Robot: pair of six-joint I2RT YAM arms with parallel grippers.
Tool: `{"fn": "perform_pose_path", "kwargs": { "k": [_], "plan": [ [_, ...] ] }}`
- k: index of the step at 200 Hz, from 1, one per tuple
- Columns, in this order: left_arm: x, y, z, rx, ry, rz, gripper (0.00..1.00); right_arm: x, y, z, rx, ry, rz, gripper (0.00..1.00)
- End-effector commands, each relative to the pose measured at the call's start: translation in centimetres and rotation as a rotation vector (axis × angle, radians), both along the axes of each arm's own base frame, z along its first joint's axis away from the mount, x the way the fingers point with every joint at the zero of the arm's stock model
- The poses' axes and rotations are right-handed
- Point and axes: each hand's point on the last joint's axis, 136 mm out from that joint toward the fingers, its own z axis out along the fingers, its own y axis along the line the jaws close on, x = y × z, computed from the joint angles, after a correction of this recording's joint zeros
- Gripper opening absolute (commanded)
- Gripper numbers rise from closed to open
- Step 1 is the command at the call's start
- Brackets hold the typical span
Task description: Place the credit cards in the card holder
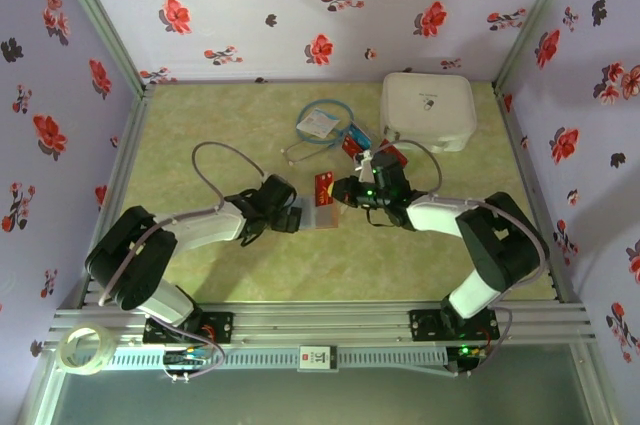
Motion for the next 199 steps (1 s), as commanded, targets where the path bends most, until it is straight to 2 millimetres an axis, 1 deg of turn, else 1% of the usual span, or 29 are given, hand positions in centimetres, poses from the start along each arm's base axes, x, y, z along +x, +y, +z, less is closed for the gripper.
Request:
{"fn": "perform_pose_path", "kwargs": {
  "k": [1, 22, 48, 104, 157, 199],
  "plan": [
    [-0.3, 1.5, -1.1, 0.042, 0.014, 0.028, 1.0, -0.2, 0.7, 0.1, 0.032, -0.012, 0.012, 0.0],
    [-0.3, 1.9, -1.3, 0.048, 0.015, 0.043, 1.0, -0.3, 0.9, -0.4, 0.034, -0.009, 0.015, 0.0],
    [-0.1, 2.3, -1.2, 0.05, 0.007, 0.059, 1.0, -0.4, 1.1, -0.8, 0.033, -0.009, 0.013, 0.0],
    [-0.1, 2.5, -0.7, 0.039, -0.002, 0.071, 1.0, -1.0, 1.6, -2.4, 0.03, 0.002, 0.024, 0.0],
    [-0.4, 2.8, -0.9, 0.037, 0.002, 0.081, 1.0, -1.3, 2.7, -3.2, 0.068, 0.009, 0.019, 0.0],
    [-0.6, 3.0, -1.1, 0.037, 0.003, 0.086, 1.0, -1.4, 3.1, -3.8, 0.089, 0.014, 0.006, 0.0]
  ]
}}
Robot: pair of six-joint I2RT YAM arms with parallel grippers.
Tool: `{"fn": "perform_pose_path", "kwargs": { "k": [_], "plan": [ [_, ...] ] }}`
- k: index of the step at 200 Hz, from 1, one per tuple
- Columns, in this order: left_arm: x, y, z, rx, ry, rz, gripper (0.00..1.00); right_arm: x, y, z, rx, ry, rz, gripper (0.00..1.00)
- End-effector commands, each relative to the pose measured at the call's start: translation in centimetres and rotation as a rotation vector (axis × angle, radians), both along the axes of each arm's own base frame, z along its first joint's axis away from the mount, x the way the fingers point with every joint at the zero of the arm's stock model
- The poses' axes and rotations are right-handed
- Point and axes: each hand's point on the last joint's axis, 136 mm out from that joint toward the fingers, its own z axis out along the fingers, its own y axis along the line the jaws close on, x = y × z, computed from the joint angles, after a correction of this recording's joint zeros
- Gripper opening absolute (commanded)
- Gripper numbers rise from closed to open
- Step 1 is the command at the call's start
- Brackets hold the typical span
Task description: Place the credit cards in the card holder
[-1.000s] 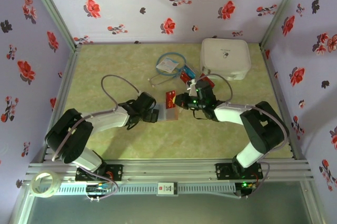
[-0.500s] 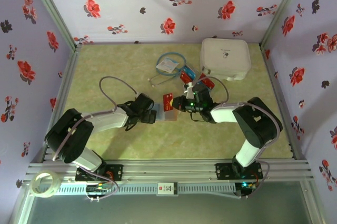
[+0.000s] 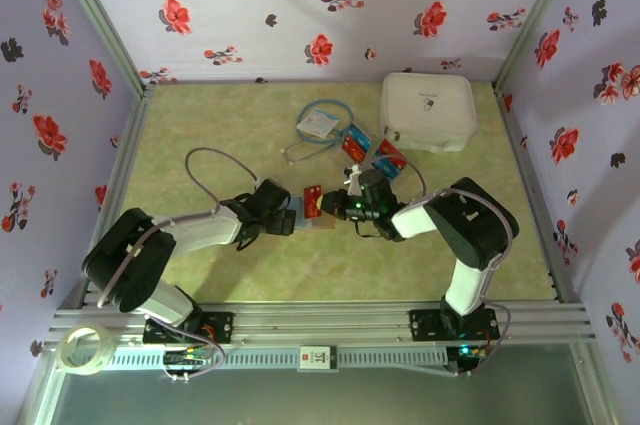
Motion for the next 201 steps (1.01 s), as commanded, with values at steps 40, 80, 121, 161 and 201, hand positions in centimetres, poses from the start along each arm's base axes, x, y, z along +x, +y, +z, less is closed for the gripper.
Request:
{"fn": "perform_pose_path", "kwargs": {
  "k": [40, 80, 121, 161, 201],
  "plan": [
    [-0.4, 1.5, -0.6, 0.044, 0.007, 0.032, 1.0, 0.1, 0.3, -0.7, 0.044, -0.004, -0.039, 0.0],
    [-0.4, 1.6, -0.6, 0.044, 0.006, 0.033, 1.0, 0.1, 0.4, -1.1, 0.056, 0.006, -0.047, 0.0],
    [-0.5, 1.6, -0.7, 0.044, 0.007, 0.034, 1.0, 0.0, 0.8, -1.2, 0.065, 0.011, -0.044, 0.0],
    [-0.5, 1.6, -0.7, 0.04, 0.006, 0.034, 1.0, -0.1, 1.0, -1.4, 0.066, 0.016, -0.039, 0.0],
    [-0.5, 1.6, -0.8, 0.039, 0.006, 0.034, 1.0, -0.3, 1.2, -1.6, 0.068, 0.024, -0.033, 0.0]
  ]
}}
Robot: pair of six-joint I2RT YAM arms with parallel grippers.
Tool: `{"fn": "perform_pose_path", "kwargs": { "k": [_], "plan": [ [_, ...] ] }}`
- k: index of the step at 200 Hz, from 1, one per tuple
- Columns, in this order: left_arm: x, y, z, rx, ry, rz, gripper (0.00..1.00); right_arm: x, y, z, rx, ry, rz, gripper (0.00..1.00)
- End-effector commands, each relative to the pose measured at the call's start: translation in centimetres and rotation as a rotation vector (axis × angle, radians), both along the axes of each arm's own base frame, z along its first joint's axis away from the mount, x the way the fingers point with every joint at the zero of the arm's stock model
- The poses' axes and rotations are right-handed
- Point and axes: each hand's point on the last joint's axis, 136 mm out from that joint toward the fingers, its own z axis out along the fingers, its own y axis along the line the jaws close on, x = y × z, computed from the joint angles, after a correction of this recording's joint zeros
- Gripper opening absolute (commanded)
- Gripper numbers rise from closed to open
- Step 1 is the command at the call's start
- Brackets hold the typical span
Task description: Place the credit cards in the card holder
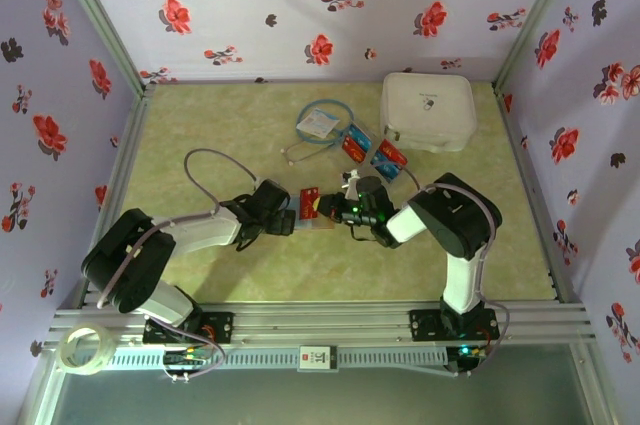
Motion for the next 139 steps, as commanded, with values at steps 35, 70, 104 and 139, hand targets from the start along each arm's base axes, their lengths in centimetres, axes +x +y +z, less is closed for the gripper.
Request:
{"fn": "perform_pose_path", "kwargs": {
  "k": [35, 70, 104, 139],
  "plan": [
    [-0.6, 1.6, -0.7, 0.047, 0.015, 0.032, 1.0, -0.7, 0.2, -0.8, -0.001, 0.01, 0.002, 0.0],
    [-0.6, 1.6, -0.8, 0.046, 0.014, 0.032, 1.0, -1.0, 0.1, -1.2, 0.001, 0.022, -0.002, 0.0],
    [-0.6, 1.6, -0.7, 0.044, 0.013, 0.034, 1.0, -1.3, -0.3, -1.6, 0.003, 0.03, -0.014, 0.0],
    [-0.5, 1.6, -0.7, 0.045, 0.012, 0.033, 1.0, -1.6, -0.7, -1.8, 0.002, 0.038, -0.029, 0.0]
  ]
}}
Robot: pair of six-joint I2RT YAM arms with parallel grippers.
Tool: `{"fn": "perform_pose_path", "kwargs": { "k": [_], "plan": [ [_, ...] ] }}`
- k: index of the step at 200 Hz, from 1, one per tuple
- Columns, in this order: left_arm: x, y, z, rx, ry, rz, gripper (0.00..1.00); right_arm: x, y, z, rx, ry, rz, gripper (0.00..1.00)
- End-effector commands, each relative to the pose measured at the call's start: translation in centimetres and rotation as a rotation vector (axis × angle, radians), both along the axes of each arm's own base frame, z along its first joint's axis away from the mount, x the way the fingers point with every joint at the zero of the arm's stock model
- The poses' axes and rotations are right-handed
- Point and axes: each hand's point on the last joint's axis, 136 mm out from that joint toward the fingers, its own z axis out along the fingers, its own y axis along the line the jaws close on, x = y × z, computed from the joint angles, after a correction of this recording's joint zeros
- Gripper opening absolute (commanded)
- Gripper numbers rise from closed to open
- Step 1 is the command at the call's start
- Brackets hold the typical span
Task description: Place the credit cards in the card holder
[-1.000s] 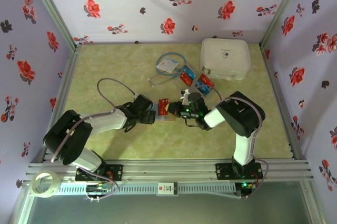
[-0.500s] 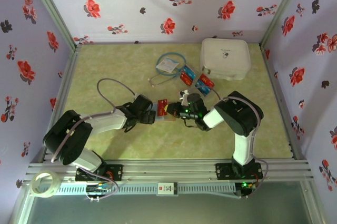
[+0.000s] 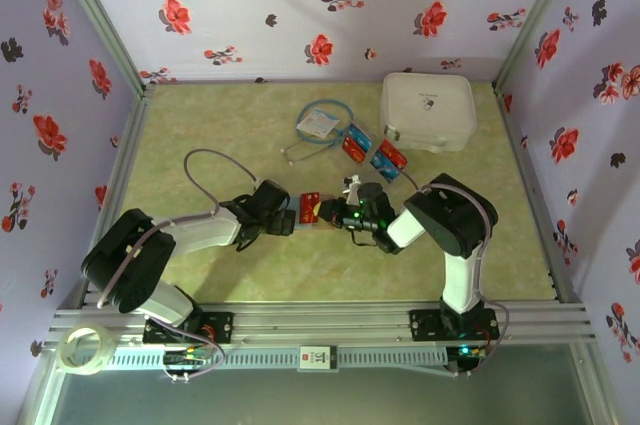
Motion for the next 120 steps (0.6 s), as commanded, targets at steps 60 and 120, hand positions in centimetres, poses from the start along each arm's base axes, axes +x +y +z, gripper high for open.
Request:
{"fn": "perform_pose_path", "kwargs": {
  "k": [60, 120],
  "plan": [
    [-0.57, 1.57, -0.7, 0.049, 0.015, 0.029, 1.0, -0.67, -0.53, -1.41, -0.019, 0.037, -0.023, 0.0],
    [-0.47, 1.54, -0.62, 0.047, 0.012, 0.031, 1.0, -1.02, -0.01, -1.83, -0.021, 0.057, -0.008, 0.0]
  ]
}}
